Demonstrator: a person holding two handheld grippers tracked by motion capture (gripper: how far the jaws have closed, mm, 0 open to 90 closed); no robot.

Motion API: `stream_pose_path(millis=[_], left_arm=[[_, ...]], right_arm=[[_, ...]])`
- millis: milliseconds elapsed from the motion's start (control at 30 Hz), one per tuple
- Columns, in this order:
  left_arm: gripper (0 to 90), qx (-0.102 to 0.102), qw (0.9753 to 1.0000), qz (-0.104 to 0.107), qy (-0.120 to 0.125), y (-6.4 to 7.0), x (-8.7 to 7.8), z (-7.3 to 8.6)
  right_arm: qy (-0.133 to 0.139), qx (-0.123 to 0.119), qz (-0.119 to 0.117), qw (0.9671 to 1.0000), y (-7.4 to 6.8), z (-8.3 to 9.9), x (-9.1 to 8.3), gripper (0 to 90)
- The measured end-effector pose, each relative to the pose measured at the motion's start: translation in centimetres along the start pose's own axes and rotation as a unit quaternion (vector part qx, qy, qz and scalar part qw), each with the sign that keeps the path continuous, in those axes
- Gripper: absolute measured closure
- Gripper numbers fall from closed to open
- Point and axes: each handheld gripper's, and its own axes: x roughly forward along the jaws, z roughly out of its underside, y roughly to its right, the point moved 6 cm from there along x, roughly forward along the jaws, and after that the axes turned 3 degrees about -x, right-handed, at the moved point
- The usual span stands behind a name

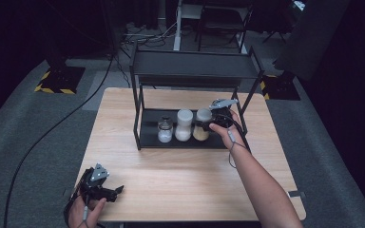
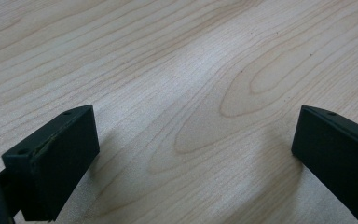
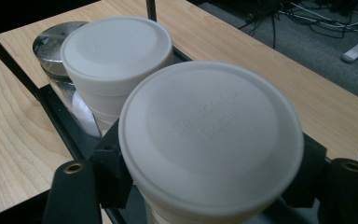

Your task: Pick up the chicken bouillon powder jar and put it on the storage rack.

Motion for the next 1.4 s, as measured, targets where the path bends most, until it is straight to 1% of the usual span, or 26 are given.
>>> stream_pose_path(millis=[100, 300, 400, 500, 533, 567, 633, 700, 767, 867, 967, 1133, 1233, 1400], left_arm=[[0.2, 0.0, 1.0, 0.0, 0.0, 0.0, 0.0, 0.0], [0.2, 0.0, 1.0, 0.0, 0.0, 0.0, 0.0, 0.0], [0.2, 0.0, 1.0, 0.0, 0.0, 0.0, 0.0, 0.0], [0.2, 0.0, 1.0, 0.0, 0.0, 0.0, 0.0, 0.0], [0.2, 0.0, 1.0, 0.0, 0.0, 0.0, 0.0, 0.0], [0.1, 0.0, 1.0, 0.0, 0.0, 0.0, 0.0, 0.0], [0.2, 0.0, 1.0, 0.0, 0.0, 0.0, 0.0, 0.0], [0.2, 0.0, 1.0, 0.0, 0.0, 0.0, 0.0, 0.0], [0.2, -0.001, 1.0, 0.0, 0.001, 0.0, 0.0, 0.0], [0.2, -0.001, 1.0, 0.0, 0.001, 0.0, 0.0, 0.0], [0.1, -0.001, 1.0, 0.0, 0.001, 0.0, 0.0, 0.0], [0.1, -0.002, 1.0, 0.0, 0.0, 0.0, 0.1, 0.0], [0.1, -0.001, 1.0, -0.001, 0.0, 0.0, 0.1, -0.1], [0.1, -0.002, 1.0, -0.002, 0.0, 0.0, 0.1, -0.1]], right_arm=[[-0.002, -0.002, 0.002, 1.0, 0.0, 0.1, 0.2, 33.7], [-0.01, 0.005, 0.003, 0.9999, 0.1, 0.6, 0.4, 33.6], [-0.004, 0.01, 0.003, 0.9999, 0.3, 0.9, 0.4, 33.5], [-0.004, 0.01, 0.002, 0.9999, 0.4, 1.0, 0.3, 33.1], [-0.002, 0.009, 0.0, 1.0, 0.5, 1.1, 0.3, 30.4], [-0.001, 0.009, -0.001, 1.0, 0.5, 1.0, 0.2, 25.9], [0.0, 0.013, 0.007, 0.9999, 0.4, 0.9, -0.1, 18.9], [0.007, 0.017, 0.011, 0.9998, 0.4, 0.8, -0.7, 15.3], [0.014, 0.017, 0.015, 0.9996, 0.3, 0.6, -1.6, 13.6], [0.024, 0.01, 0.025, 0.9993, -0.1, 0.4, -3.4, 11.9], [0.037, 0.013, 0.021, 0.999, -0.3, 0.5, -5.3, 10.7], [0.055, 0.008, 0.014, 0.9984, -1.2, 1.1, -9.3, 10.6], [0.053, 0.008, 0.011, 0.9985, -1.7, 1.7, -11.1, 10.6], [0.051, 0.0, 0.017, 0.9986, -2.5, 2.8, -13.5, 10.6]])
